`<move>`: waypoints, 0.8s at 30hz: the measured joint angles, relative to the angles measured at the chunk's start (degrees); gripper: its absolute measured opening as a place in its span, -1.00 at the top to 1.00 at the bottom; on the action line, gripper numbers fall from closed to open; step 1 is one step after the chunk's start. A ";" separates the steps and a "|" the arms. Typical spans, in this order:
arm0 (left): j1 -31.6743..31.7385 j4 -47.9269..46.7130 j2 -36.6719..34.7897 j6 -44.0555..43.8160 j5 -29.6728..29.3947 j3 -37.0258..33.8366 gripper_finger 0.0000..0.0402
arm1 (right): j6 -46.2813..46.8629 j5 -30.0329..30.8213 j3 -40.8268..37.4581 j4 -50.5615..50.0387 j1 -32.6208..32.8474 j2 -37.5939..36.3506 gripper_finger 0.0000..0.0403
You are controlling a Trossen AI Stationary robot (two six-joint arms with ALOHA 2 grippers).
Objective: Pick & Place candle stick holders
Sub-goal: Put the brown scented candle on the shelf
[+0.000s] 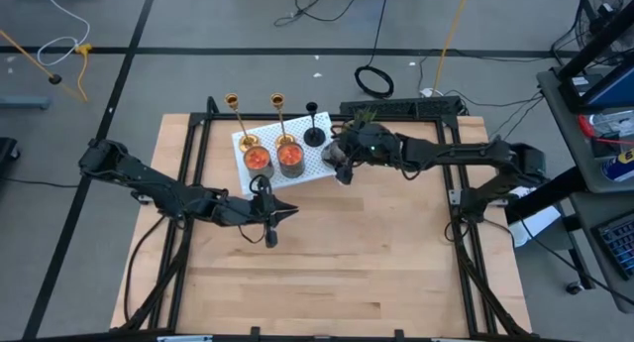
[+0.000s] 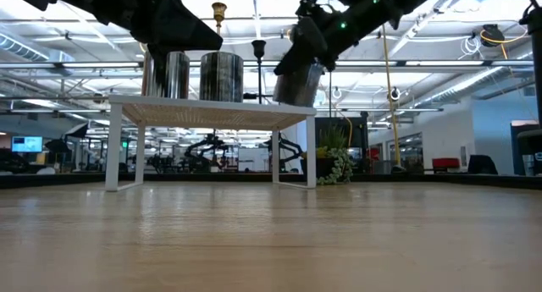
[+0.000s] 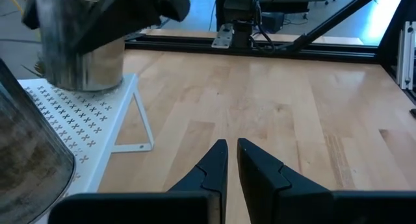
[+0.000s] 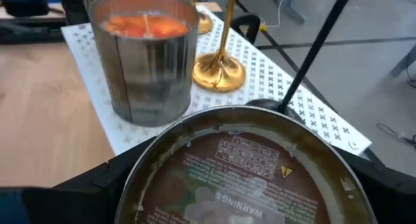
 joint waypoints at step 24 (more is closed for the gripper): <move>0.07 0.79 0.00 0.01 -0.03 0.00 0.80 | 0.02 -10.22 -0.02 5.32 -2.59 2.17 -0.71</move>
